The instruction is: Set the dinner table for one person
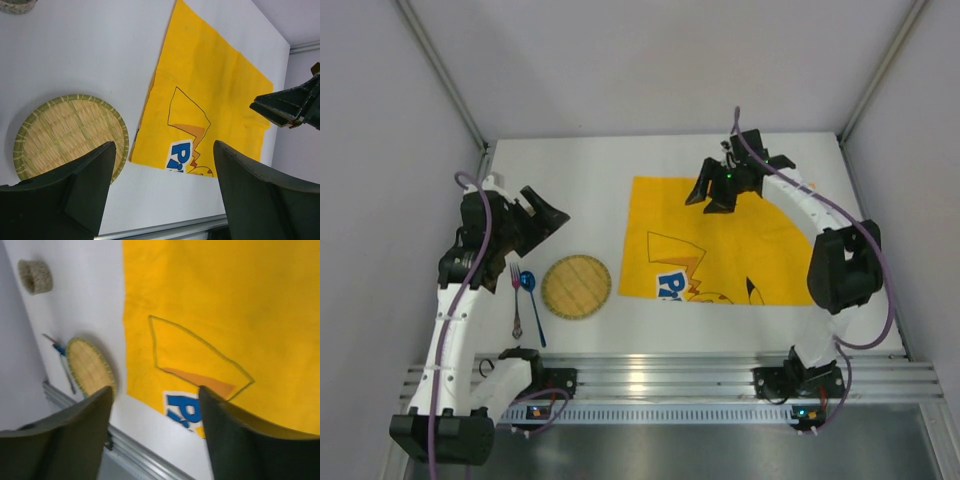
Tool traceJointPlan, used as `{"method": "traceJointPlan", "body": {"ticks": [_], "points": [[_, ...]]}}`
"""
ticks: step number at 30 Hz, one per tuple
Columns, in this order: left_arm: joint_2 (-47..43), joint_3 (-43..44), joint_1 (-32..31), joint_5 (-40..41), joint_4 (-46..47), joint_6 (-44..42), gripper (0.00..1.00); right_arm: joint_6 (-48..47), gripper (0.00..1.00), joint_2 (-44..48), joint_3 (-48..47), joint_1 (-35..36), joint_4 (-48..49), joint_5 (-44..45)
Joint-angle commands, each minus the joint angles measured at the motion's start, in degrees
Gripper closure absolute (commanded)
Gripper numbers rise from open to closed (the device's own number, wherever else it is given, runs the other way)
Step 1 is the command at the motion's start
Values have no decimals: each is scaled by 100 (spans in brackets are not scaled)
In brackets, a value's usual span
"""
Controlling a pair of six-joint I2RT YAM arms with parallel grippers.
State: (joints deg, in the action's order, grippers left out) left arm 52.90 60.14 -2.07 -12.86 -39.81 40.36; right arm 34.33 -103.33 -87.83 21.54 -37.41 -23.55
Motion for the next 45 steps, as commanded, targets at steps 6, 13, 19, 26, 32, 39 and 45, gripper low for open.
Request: {"method": "traceJointPlan", "body": {"ticks": [6,13,19,26,32,39,45], "points": [[89,86,-75,-173,360,42,17,-401,97,-1134,-154,-484,14,167],[-61,130,-83,-41,88,7,17,-269,100,-1778,-507,-361,23,88],[-210,42,-83,91,-35,42,17,-216,100,-2050,-665,16,23,88],[-228,-11,-83,170,-62,60,17,-216,100,-2235,-893,333,6,44],[-132,-72,-83,144,61,104,17,-382,100,-2455,-1200,535,-152,-88],[9,-29,-83,135,184,104,17,-594,100,-2693,-1175,1167,-329,-62],[80,15,-83,126,193,69,17,-620,100,-2754,-1078,1370,-337,-18]]}}
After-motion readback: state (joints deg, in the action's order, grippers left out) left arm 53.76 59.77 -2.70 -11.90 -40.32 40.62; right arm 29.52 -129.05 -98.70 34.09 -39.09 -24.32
